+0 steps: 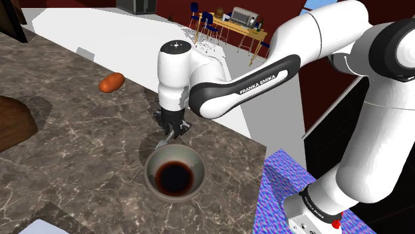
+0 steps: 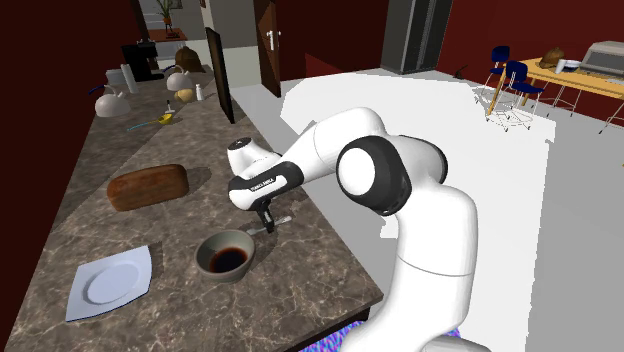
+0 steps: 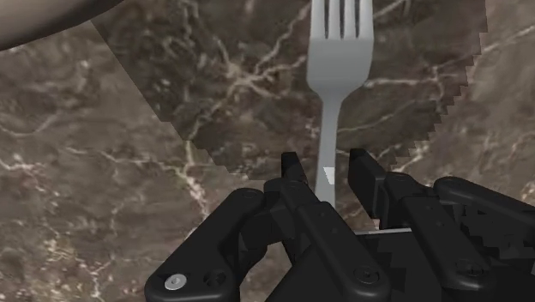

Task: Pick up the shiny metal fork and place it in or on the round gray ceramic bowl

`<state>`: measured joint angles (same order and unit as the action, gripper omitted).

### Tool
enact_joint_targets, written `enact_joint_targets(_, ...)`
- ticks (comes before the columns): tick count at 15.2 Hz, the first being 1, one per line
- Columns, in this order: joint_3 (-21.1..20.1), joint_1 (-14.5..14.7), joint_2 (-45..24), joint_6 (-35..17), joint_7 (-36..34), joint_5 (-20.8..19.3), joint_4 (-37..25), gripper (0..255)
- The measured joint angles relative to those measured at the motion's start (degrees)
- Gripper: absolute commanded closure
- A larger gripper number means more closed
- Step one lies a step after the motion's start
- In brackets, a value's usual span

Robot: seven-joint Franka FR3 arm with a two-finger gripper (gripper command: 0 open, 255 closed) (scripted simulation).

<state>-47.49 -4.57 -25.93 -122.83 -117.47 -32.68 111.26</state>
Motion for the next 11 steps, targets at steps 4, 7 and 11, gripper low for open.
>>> enact_joint_targets(4, -1.0, -0.8, 1.5, 1.4, 1.1, 1.5, -0.5, 255)
enact_joint_targets(7, -1.9, -1.4, 2.9, 3.0, 2.2, 3.0, -1.2, 255)
enact_joint_targets(11, -3.0, -2.4, 4.7, 5.0, 3.7, 4.9, -2.1, 255)
